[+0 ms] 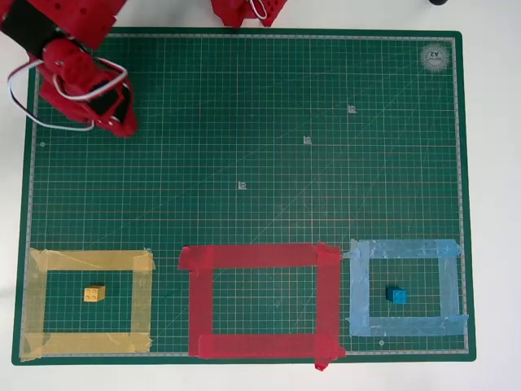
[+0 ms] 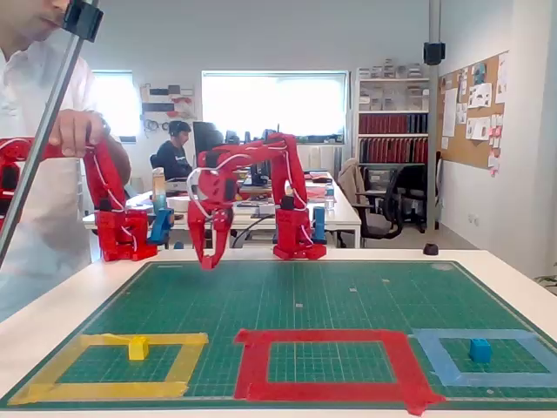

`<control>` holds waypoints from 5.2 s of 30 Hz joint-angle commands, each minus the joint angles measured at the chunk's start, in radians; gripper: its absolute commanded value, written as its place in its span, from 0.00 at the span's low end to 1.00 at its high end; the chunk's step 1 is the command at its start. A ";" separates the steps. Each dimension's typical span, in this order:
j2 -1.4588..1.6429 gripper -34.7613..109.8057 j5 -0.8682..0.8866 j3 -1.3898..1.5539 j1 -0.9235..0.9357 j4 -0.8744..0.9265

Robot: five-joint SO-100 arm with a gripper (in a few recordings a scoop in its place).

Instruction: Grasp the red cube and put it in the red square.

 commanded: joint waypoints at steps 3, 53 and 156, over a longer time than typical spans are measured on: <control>-0.127 0.24 0.373 -0.307 -0.225 0.012; -0.845 0.23 1.715 -1.229 -0.658 -0.221; -0.933 0.33 1.873 -1.315 -0.574 0.000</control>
